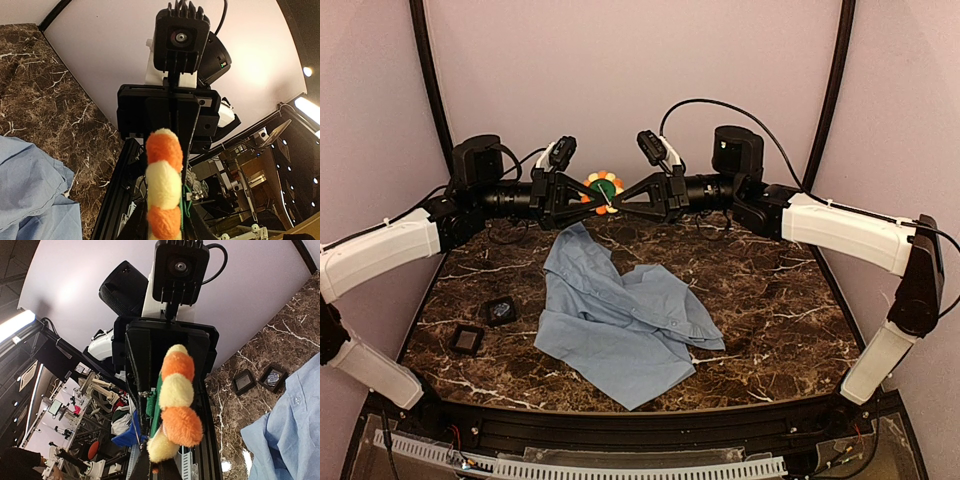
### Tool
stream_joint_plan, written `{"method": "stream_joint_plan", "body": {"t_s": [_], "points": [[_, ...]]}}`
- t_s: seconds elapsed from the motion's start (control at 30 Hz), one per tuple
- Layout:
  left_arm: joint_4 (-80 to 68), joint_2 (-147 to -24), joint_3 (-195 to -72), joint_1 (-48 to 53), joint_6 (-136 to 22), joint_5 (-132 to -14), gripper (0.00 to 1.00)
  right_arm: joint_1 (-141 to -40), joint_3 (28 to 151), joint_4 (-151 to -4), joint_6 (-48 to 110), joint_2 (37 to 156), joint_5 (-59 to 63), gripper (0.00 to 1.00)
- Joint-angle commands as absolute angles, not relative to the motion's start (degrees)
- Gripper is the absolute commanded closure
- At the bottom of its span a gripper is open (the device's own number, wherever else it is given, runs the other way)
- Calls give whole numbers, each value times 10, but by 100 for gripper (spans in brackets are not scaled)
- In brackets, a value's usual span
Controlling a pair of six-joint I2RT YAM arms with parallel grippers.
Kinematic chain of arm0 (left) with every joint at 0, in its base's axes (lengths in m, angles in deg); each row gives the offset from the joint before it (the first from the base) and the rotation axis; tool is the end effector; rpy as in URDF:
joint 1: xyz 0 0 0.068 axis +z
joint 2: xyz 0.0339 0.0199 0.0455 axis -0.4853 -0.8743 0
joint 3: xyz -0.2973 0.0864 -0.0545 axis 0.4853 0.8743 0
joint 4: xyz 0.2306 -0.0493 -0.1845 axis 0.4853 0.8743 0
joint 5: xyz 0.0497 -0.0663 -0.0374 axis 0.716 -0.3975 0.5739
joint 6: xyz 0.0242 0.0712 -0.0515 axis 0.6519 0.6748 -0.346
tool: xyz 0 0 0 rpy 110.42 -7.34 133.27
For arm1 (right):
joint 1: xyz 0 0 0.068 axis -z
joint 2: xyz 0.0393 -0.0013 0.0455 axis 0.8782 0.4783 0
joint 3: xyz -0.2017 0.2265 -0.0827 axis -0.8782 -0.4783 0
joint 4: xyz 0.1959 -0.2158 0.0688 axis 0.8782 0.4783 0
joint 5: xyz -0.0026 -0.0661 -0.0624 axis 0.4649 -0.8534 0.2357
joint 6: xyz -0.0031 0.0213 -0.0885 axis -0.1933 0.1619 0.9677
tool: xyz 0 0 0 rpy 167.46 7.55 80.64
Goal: Remove the brooch from the garment
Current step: Pass from the right arm to the left
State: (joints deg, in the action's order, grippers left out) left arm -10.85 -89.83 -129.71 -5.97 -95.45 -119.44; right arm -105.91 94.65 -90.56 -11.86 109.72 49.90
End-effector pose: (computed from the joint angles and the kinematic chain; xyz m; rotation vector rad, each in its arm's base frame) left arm 0.2709 -0.2707 0.4092 0.6196 1.8988 -1.8134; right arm 0.2768 0.3657 0.4104 -0.8372 1.8214 1.9193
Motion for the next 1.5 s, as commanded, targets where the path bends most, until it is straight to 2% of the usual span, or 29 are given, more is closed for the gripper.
{"method": "stream_joint_plan", "body": {"t_s": [0.0,0.17,0.23,0.4,0.53,0.6,0.73,0.8,0.87,0.93,1.1,1.47], "points": [[-118,-896,-1307,-62,-952,-1198,74,-1063,943,-927,-117,1100,497,100],[-117,-892,-1305,-62,-950,-1191,74,-1063,941,-923,-115,1099,502,100],[-117,-892,-1305,-62,-951,-1191,78,-1063,942,-919,-113,1101,507,100],[-121,-892,-1306,-62,-954,-1190,97,-1063,945,-893,-97,1100,508,100],[-116,-891,-1309,-62,-953,-1186,99,-1063,947,-875,-84,1095,499,98],[-110,-892,-1312,-62,-951,-1184,99,-1063,948,-869,-77,1089,488,85],[-74,-896,-1322,-62,-940,-1175,99,-1065,956,-837,-49,1075,462,51],[-51,-898,-1331,-62,-930,-1169,99,-1068,961,-820,-33,1070,449,38],[-31,-899,-1336,-62,-923,-1166,99,-1072,964,-812,-25,1066,439,31],[-22,-900,-1337,-62,-919,-1163,99,-1077,969,-800,-16,1064,424,29],[6,-899,-1342,-62,-905,-1153,99,-1091,994,-752,15,1071,374,29],[39,-892,-1342,-64,-878,-1139,99,-1097,1013,-746,13,1089,350,58]]}}
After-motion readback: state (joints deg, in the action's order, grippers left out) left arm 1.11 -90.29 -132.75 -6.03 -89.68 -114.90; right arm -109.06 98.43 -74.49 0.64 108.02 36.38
